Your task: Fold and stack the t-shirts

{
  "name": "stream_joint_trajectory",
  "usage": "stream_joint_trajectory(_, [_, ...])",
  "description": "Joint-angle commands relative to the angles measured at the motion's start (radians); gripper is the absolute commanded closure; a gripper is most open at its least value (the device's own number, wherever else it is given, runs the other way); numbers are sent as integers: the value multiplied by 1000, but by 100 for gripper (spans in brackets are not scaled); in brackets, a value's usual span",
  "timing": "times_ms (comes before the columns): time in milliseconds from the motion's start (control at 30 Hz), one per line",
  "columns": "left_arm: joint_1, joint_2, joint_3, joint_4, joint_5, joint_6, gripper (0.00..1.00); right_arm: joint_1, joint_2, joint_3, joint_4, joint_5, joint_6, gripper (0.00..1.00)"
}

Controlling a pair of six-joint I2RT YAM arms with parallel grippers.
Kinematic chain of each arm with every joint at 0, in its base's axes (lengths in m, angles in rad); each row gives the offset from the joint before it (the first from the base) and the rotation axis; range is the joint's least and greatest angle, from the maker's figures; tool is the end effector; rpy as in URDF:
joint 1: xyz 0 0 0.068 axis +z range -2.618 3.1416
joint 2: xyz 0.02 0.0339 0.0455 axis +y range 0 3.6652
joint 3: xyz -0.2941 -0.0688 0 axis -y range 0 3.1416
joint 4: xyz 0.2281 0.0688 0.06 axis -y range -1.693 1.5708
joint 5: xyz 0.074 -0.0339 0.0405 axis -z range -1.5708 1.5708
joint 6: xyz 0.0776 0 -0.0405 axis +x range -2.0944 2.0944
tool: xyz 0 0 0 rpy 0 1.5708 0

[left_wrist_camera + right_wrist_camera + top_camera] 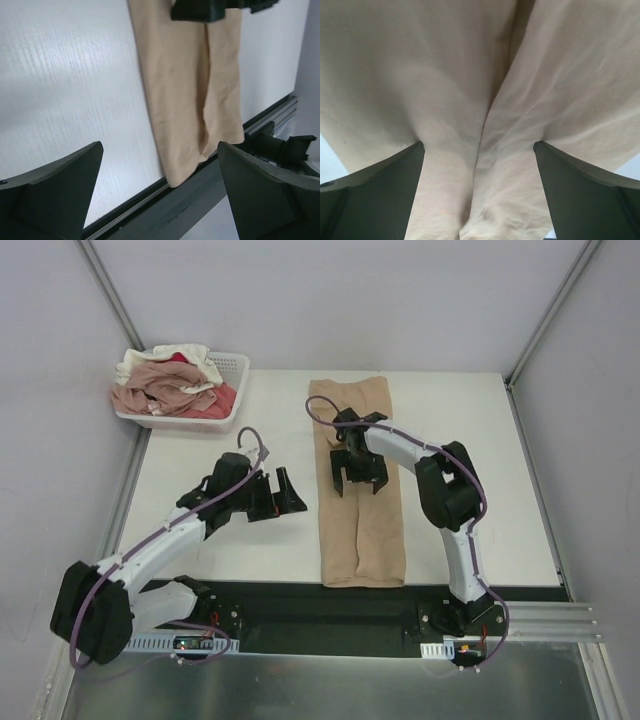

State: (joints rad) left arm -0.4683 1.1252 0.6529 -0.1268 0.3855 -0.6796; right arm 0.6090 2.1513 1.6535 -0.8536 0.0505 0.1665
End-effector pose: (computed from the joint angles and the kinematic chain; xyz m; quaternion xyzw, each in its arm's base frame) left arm 0.2047 -0.1362 0.2463 -0.0026 0.8725 -0.3911 0.2929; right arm 0.3659 0.2504 0.1554 -0.2154 0.9701 0.0181 0.1108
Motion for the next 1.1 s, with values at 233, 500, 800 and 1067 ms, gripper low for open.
stream_joint_trajectory(233, [-35, -153, -91, -22, -37, -124, 1, -17, 46, 304, 42, -167, 19, 3])
stream_joint_trajectory(500, [-240, -9, -88, -23, -131, -218, 1, -17, -543, -266, 186, -193, -13, 3])
stream_joint_trajectory(800, [-293, 148, -88, -19, -187, -261, 23, -17, -902, -871, 287, -285, 149, 3])
stream_joint_trajectory(1067, [-319, 248, -68, -13, -175, -301, 48, -11, -895, -972, 356, -317, 206, 1])
